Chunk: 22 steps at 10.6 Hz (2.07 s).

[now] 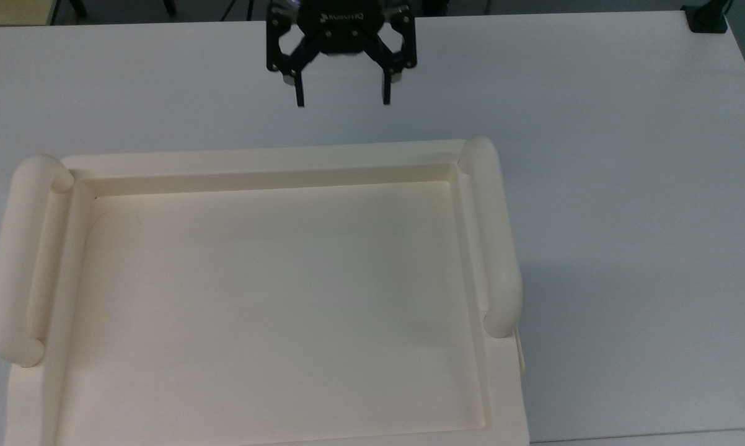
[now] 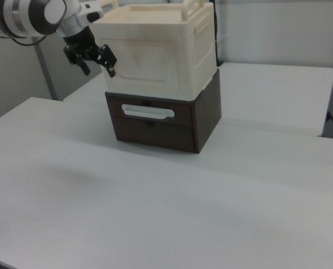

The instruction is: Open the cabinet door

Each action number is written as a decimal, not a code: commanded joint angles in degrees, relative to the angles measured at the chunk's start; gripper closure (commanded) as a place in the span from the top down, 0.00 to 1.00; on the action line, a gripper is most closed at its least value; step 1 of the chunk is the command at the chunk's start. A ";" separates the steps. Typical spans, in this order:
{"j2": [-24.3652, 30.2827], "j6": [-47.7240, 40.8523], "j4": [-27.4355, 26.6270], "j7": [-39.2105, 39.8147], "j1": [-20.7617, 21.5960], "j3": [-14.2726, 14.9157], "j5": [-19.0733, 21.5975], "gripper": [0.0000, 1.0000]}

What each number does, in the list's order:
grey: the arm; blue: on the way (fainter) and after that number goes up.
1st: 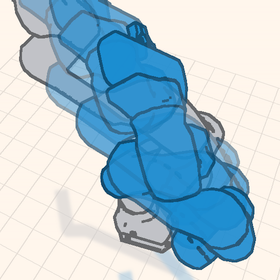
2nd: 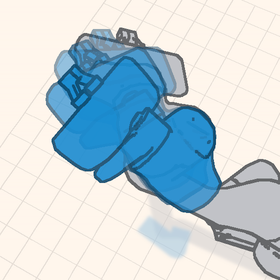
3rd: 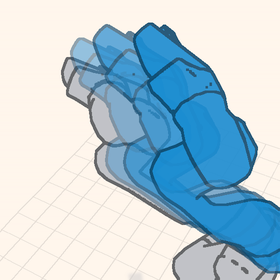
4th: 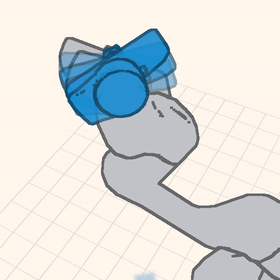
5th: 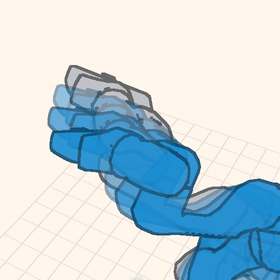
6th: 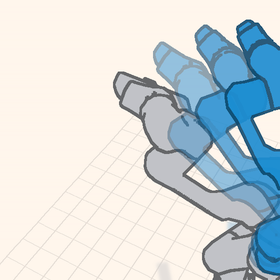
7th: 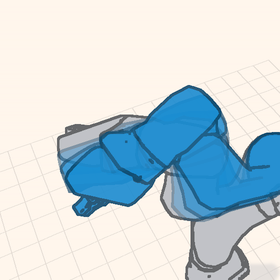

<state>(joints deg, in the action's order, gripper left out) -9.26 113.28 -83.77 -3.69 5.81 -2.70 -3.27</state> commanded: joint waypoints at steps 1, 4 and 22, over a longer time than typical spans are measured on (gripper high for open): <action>-3.30 10.61 1.67 0.88 2.01 0.59 -0.50 1.00; -6.20 22.48 1.76 -0.17 2.19 0.68 -0.77 1.00; -2.88 -1.61 2.11 3.07 3.25 1.29 -2.53 0.76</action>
<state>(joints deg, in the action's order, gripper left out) -14.99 120.04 -79.57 -3.43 9.27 -2.31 -5.99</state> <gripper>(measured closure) 0.687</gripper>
